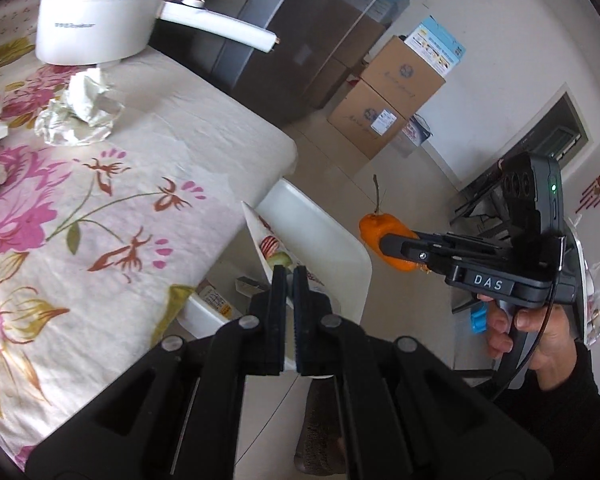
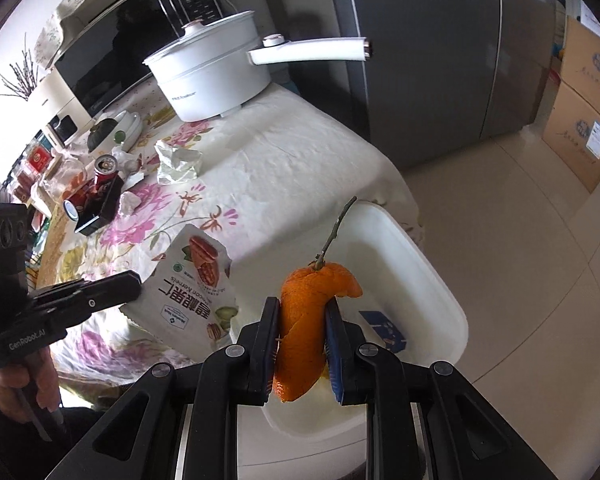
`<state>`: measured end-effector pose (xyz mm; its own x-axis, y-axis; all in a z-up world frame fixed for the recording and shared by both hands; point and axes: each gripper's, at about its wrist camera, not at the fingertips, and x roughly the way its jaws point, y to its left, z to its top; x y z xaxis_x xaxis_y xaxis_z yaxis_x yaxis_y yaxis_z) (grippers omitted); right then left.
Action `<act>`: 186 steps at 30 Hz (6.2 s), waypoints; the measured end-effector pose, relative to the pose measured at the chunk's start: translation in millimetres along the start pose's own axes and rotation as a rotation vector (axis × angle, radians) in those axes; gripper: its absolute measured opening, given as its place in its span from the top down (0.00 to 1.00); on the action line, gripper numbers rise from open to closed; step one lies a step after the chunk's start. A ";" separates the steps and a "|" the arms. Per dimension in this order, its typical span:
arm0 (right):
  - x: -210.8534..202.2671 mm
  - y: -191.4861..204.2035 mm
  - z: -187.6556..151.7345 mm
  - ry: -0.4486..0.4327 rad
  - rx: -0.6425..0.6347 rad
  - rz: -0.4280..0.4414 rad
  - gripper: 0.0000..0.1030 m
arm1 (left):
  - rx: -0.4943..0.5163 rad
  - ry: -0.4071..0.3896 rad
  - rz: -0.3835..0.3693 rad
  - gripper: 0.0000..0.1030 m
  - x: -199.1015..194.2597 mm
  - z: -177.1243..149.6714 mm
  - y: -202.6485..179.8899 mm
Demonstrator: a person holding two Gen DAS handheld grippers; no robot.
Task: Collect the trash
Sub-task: 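Carry the bag and peel over the white bin and open both tools, then reach the right tool to the table and grasp the crumpled white paper, then grasp the small white tissue on the table with the left tool, then drop the tissue into the bin with the left tool while the right tool holds the paper above it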
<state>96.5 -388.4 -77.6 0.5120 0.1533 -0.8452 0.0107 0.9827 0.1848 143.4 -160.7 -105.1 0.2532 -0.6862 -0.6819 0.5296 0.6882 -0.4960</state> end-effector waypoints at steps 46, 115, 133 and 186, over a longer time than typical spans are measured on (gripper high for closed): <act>10.9 19.3 12.4 0.009 0.045 0.012 0.33 | -0.116 -0.044 0.441 0.03 -72.4 -2.4 61.9; 53.3 95.5 72.8 0.048 -0.033 -0.002 0.73 | -0.107 -0.099 0.588 0.31 -68.6 23.5 151.4; 33.4 44.2 44.9 0.070 0.010 -0.018 0.73 | -0.178 -0.141 0.571 0.79 -31.9 43.7 171.0; 32.4 -52.4 -23.1 0.111 0.191 -0.128 0.72 | 0.100 0.030 0.255 0.28 68.0 -15.1 -12.6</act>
<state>92.6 -432.6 -126.3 0.3991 0.0494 -0.9156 0.2366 0.9592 0.1549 141.8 -212.4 -153.4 0.3656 -0.4853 -0.7942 0.5292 0.8104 -0.2516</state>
